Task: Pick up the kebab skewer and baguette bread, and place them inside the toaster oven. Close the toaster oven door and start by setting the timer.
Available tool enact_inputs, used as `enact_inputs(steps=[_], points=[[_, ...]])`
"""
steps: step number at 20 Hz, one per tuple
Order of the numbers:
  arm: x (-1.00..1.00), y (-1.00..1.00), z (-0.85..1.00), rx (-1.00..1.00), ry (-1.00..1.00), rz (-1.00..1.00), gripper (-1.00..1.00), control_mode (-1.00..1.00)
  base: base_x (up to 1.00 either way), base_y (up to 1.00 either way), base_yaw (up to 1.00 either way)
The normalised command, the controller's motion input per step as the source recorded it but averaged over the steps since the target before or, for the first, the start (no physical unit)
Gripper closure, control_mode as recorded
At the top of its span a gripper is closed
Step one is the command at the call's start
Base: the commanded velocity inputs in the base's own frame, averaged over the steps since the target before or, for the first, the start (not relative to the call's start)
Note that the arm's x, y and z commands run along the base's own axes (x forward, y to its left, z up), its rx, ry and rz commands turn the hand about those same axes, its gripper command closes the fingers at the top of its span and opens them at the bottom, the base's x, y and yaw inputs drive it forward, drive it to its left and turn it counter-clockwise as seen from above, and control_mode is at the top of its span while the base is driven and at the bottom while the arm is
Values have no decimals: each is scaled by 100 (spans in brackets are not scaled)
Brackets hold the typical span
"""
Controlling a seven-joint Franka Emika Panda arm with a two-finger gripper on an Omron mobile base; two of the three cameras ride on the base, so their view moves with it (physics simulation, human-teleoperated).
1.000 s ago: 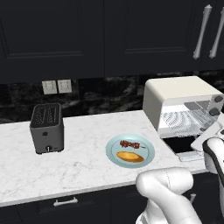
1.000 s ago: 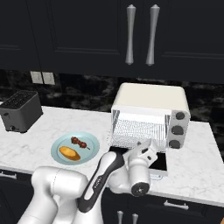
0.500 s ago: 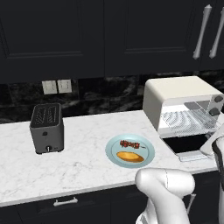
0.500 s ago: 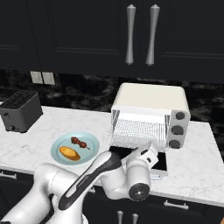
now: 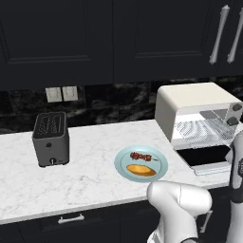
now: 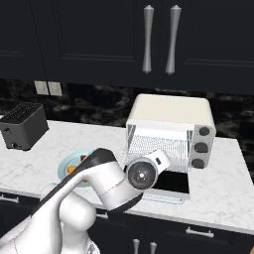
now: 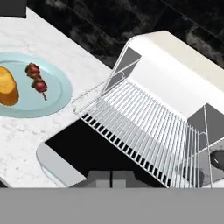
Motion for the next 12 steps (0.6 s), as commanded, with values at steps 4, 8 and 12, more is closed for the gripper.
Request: enact_inputs(steps=[4,8,12], points=[[-16,68,44,11,49,0,-100,-100,0,0,0],[6,88,7,3,34,-2,-100,-100,0,0,0],[18,100,-1,-1,18,0,-100,-100,0,0,0]])
